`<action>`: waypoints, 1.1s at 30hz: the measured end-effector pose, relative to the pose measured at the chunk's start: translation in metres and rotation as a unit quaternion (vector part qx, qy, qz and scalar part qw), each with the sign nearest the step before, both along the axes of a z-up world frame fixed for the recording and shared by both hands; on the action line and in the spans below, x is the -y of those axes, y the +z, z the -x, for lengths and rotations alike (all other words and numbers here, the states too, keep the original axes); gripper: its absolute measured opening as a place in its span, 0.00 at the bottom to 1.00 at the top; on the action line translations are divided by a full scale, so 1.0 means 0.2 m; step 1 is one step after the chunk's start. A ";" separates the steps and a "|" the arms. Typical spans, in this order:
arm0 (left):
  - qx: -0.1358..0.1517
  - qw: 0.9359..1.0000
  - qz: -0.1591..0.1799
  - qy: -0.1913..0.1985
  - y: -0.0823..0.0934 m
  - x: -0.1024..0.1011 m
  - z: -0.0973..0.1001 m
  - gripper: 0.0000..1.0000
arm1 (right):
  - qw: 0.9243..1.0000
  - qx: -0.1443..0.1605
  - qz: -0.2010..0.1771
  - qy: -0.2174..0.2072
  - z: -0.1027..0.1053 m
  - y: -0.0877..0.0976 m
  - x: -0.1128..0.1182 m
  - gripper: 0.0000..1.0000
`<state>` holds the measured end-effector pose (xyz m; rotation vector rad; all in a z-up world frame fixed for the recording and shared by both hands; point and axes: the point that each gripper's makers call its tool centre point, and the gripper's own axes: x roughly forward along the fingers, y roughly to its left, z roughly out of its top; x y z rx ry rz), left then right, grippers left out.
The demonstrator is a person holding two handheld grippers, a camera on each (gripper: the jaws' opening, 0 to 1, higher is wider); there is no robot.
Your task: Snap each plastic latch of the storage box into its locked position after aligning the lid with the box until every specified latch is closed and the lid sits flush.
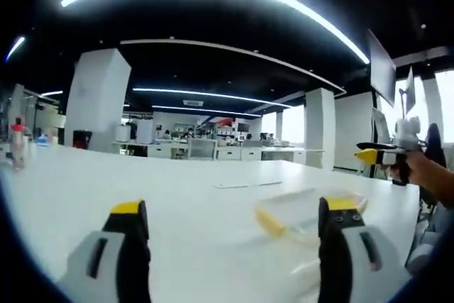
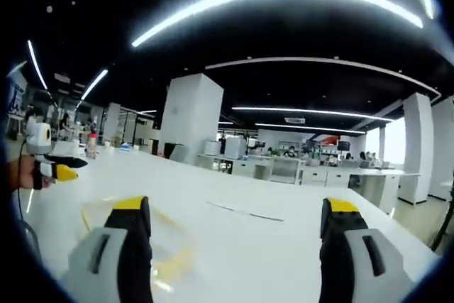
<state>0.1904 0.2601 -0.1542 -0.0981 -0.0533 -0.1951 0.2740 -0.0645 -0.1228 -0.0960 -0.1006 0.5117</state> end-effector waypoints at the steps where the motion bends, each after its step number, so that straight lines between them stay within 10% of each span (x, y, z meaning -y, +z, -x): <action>1: -0.001 1.000 0.000 0.000 0.00 0.00 0.00 0.99 | 1.000 0.001 -0.003 -0.006 0.01 0.00 0.02 1.00; 15: -0.003 0.999 -0.020 0.032 0.01 -0.08 0.10 0.99 | 0.995 0.004 -0.037 -0.096 0.15 -0.05 0.24 1.00; 33: -0.020 0.998 -0.040 0.043 -0.05 -0.09 0.21 0.97 | 0.993 -0.022 -0.044 -0.106 0.32 -0.15 0.29 1.00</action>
